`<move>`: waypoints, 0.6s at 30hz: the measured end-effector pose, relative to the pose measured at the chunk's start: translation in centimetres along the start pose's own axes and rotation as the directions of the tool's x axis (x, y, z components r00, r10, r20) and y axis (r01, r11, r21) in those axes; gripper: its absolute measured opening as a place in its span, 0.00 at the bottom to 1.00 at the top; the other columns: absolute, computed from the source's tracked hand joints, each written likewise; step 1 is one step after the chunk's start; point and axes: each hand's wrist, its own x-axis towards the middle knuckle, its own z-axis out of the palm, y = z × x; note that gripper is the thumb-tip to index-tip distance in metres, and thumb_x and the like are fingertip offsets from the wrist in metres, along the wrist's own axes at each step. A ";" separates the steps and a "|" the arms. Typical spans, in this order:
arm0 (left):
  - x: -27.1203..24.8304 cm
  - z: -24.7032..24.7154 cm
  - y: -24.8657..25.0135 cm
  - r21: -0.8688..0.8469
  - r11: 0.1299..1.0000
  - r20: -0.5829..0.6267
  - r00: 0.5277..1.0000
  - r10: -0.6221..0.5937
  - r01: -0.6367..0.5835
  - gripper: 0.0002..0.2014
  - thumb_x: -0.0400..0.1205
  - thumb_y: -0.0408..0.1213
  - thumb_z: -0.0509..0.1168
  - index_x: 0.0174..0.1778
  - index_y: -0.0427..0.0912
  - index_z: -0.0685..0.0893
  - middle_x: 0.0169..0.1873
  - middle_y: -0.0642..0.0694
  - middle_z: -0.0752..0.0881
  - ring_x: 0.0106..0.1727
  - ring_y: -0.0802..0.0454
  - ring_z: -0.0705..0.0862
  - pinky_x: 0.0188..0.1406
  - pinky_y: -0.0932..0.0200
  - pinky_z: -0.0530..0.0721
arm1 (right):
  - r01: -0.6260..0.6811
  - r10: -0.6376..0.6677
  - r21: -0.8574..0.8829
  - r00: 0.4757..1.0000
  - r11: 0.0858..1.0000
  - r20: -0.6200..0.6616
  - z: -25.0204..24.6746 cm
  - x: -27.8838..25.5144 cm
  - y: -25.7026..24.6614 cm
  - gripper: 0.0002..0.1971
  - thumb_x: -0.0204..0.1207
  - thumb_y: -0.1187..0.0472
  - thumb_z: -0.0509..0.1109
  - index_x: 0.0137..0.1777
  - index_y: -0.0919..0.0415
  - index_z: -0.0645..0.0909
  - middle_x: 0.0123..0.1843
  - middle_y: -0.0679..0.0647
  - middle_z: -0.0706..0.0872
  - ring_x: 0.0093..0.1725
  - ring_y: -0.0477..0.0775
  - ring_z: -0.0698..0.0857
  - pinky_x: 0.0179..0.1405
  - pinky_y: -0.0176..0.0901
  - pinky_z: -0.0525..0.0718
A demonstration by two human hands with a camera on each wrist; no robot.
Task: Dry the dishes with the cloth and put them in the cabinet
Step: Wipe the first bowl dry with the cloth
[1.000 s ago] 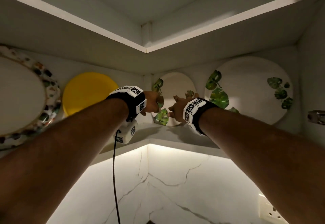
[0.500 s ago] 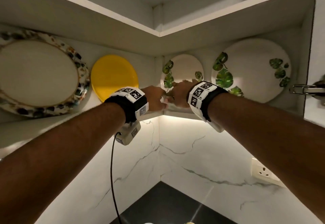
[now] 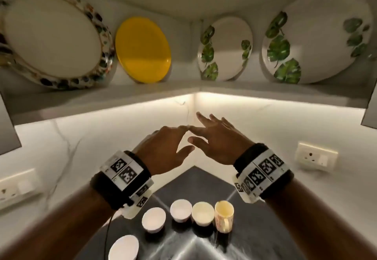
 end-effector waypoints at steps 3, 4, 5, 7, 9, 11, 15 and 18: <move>-4.0 3.0 -0.1 -0.103 0.995 0.014 1.000 -0.006 0.007 0.26 0.85 0.57 0.64 0.79 0.56 0.72 0.67 0.51 0.88 0.63 0.50 0.88 0.59 0.48 0.88 | 0.014 -0.015 0.092 1.000 0.996 0.008 4.4 -2.0 -1.0 0.27 0.88 0.36 0.50 0.85 0.37 0.63 0.92 0.52 0.50 0.90 0.64 0.52 0.88 0.67 0.52; -5.3 4.2 0.0 -0.143 0.989 0.024 1.000 -0.019 0.022 0.25 0.85 0.55 0.65 0.79 0.57 0.72 0.66 0.51 0.89 0.63 0.51 0.89 0.58 0.48 0.88 | 0.017 -0.020 0.125 0.999 0.992 0.026 5.9 -2.8 -1.4 0.26 0.88 0.36 0.51 0.85 0.37 0.64 0.92 0.53 0.51 0.90 0.64 0.53 0.87 0.67 0.53; -6.5 5.4 0.0 -0.187 0.981 0.040 0.999 -0.035 0.042 0.24 0.85 0.54 0.65 0.77 0.59 0.73 0.64 0.50 0.89 0.61 0.50 0.89 0.56 0.48 0.89 | 0.021 -0.028 0.153 0.999 0.988 0.043 7.4 -3.6 -1.6 0.25 0.88 0.36 0.52 0.84 0.37 0.66 0.91 0.54 0.52 0.89 0.65 0.54 0.87 0.67 0.55; -9.1 8.0 0.1 -0.265 0.960 0.087 0.994 -0.069 0.090 0.21 0.84 0.52 0.64 0.75 0.61 0.74 0.61 0.51 0.90 0.58 0.51 0.90 0.54 0.47 0.88 | 0.022 -0.039 0.202 0.996 0.979 0.079 10.7 -5.4 -2.0 0.24 0.88 0.38 0.54 0.83 0.37 0.68 0.91 0.56 0.56 0.89 0.66 0.57 0.86 0.65 0.57; -11.8 10.8 -0.1 -0.313 0.942 0.140 0.987 -0.083 0.124 0.22 0.82 0.52 0.62 0.74 0.58 0.78 0.59 0.55 0.90 0.55 0.54 0.90 0.53 0.48 0.88 | 0.015 -0.047 0.255 0.991 0.967 0.122 14.2 -7.2 -2.3 0.24 0.88 0.39 0.55 0.83 0.37 0.69 0.90 0.57 0.58 0.88 0.66 0.59 0.86 0.66 0.59; -14.5 13.5 -0.5 -0.311 0.930 0.210 0.969 -0.134 0.196 0.19 0.83 0.52 0.63 0.70 0.56 0.81 0.57 0.56 0.90 0.53 0.54 0.90 0.53 0.48 0.88 | -0.013 -0.050 0.316 0.981 0.949 0.188 17.6 -9.2 -2.5 0.24 0.88 0.41 0.58 0.83 0.39 0.71 0.90 0.57 0.60 0.87 0.66 0.61 0.86 0.65 0.60; -20.8 19.2 -1.2 -0.267 0.887 0.351 0.895 -0.275 0.377 0.21 0.82 0.57 0.62 0.64 0.50 0.87 0.57 0.50 0.92 0.57 0.47 0.90 0.56 0.46 0.88 | -0.064 -0.088 0.525 0.962 0.848 0.260 24.5 -13.6 -3.2 0.24 0.84 0.42 0.64 0.75 0.52 0.82 0.78 0.59 0.80 0.78 0.58 0.78 0.78 0.59 0.75; -25.5 23.3 -1.5 -0.177 0.830 0.506 0.773 -0.384 0.529 0.26 0.79 0.63 0.55 0.63 0.53 0.85 0.57 0.49 0.91 0.60 0.46 0.88 0.58 0.46 0.86 | -0.122 -0.106 0.577 0.933 0.808 0.345 29.2 -16.1 -4.7 0.21 0.79 0.47 0.69 0.69 0.54 0.86 0.67 0.54 0.90 0.68 0.54 0.87 0.67 0.54 0.84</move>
